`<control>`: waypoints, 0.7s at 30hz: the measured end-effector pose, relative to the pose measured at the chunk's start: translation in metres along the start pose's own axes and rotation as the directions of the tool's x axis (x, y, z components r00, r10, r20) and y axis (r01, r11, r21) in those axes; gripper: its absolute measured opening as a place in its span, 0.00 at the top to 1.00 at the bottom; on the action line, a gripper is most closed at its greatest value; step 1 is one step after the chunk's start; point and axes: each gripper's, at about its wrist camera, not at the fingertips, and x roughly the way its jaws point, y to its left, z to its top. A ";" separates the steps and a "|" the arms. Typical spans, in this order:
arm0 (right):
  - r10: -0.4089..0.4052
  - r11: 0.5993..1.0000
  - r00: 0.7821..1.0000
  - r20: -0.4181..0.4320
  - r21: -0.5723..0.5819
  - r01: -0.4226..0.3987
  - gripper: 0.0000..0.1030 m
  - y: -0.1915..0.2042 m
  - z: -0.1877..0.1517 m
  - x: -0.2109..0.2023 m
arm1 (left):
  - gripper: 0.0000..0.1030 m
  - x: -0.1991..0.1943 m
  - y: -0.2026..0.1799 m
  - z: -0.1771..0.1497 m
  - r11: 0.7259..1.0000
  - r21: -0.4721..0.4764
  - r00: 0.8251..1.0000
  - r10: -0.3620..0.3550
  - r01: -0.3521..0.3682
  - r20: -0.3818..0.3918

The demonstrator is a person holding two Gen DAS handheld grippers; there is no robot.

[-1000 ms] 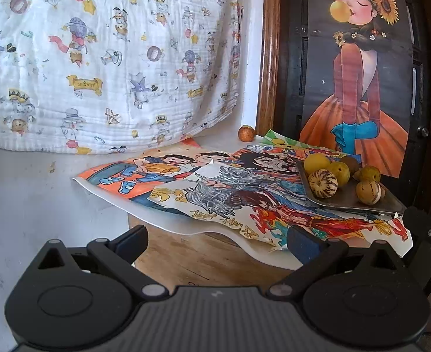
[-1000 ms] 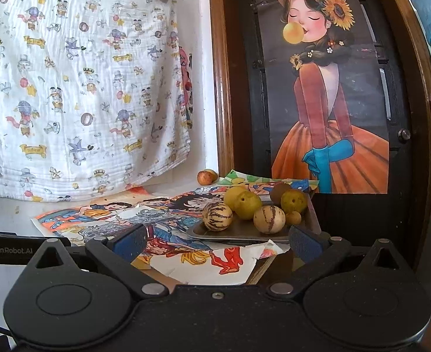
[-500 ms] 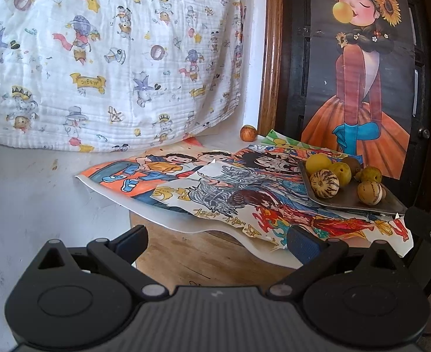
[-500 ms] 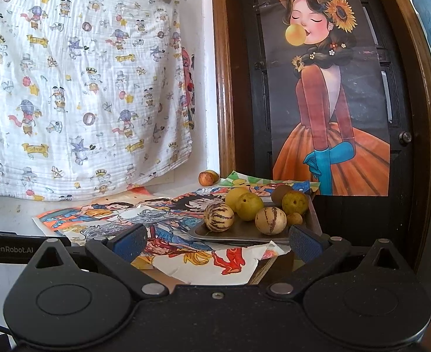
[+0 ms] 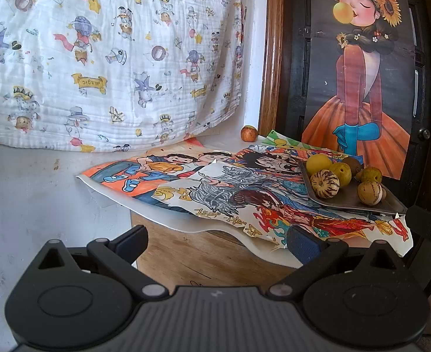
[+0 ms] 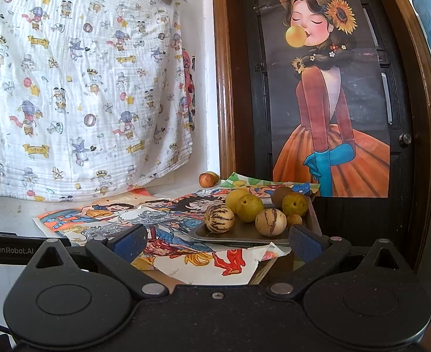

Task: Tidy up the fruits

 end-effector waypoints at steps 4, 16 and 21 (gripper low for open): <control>0.000 1.000 1.000 0.002 0.000 0.000 0.00 0.000 0.000 0.000 | 0.00 0.000 0.001 0.000 1.000 -0.001 1.000 0.000 0.000 0.000; 0.002 1.000 1.000 0.003 0.000 -0.002 0.00 -0.001 0.001 -0.001 | 0.00 -0.001 0.000 0.000 1.000 0.000 1.000 0.000 0.000 0.000; 0.001 1.000 1.000 0.003 0.000 -0.001 0.00 -0.001 0.001 -0.001 | 0.00 -0.001 0.000 0.000 1.000 0.000 1.000 0.000 0.000 0.000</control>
